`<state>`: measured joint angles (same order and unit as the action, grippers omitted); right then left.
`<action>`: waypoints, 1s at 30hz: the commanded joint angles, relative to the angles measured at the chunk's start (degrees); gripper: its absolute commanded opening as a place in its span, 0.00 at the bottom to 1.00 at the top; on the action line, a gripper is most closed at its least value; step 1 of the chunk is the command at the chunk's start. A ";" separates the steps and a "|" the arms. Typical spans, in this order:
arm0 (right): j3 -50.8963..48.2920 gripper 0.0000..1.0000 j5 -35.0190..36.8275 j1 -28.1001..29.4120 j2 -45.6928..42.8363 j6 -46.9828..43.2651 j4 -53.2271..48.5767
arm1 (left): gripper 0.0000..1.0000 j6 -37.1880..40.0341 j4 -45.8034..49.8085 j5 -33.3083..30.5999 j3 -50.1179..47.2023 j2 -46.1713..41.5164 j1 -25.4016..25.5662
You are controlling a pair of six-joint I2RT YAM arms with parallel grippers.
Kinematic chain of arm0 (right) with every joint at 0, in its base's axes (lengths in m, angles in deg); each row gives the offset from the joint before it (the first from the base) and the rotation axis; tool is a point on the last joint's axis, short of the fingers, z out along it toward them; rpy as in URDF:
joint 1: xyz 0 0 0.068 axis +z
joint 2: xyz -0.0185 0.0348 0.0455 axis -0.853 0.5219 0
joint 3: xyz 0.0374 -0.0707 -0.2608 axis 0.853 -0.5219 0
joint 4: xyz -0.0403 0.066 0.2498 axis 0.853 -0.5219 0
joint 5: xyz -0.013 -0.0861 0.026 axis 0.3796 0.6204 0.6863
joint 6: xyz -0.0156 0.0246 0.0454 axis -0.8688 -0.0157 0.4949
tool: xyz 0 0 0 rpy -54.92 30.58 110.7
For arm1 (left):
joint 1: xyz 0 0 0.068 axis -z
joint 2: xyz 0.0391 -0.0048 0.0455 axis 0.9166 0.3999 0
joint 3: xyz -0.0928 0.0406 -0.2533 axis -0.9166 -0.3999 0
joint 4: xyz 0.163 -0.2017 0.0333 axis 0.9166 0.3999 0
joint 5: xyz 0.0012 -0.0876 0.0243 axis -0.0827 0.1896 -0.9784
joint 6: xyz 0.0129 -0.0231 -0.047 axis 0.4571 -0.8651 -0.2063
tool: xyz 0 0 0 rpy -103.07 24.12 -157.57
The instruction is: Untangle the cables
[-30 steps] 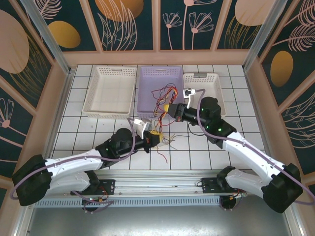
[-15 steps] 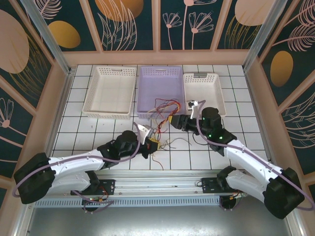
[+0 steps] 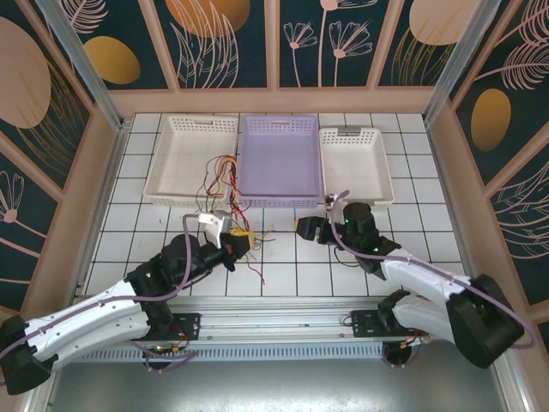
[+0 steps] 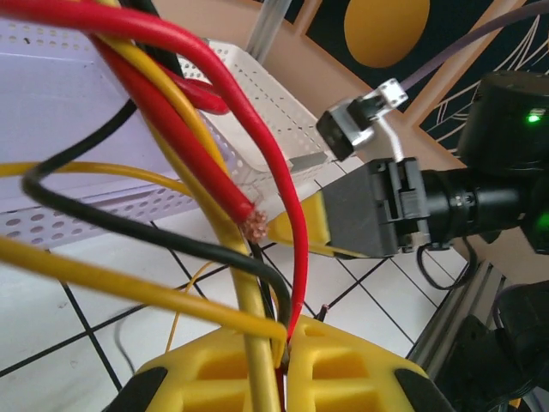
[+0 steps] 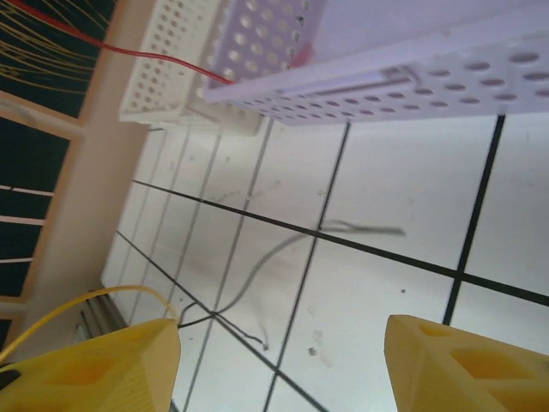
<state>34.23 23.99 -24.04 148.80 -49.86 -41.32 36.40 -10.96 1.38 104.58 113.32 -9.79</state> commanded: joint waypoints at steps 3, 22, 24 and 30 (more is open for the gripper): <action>5.47 0.63 0.63 0.30 12.27 -0.24 9.28 | 0.00 1.60 0.89 3.78 3.52 4.11 -0.04; 21.91 0.61 -2.40 -5.80 30.50 -0.37 14.64 | 0.00 2.28 -3.00 11.58 1.82 8.68 -0.04; 22.45 0.62 -1.10 -5.91 29.60 -1.76 13.88 | 0.00 2.23 -3.79 11.68 1.32 9.17 -0.05; 20.93 0.63 -5.46 -4.05 21.76 -3.76 11.50 | 0.00 2.51 -4.46 12.88 1.00 10.72 -0.04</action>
<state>56.13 21.28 -29.59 178.09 -51.09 -31.07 37.58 -12.38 13.01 106.09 124.01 -9.79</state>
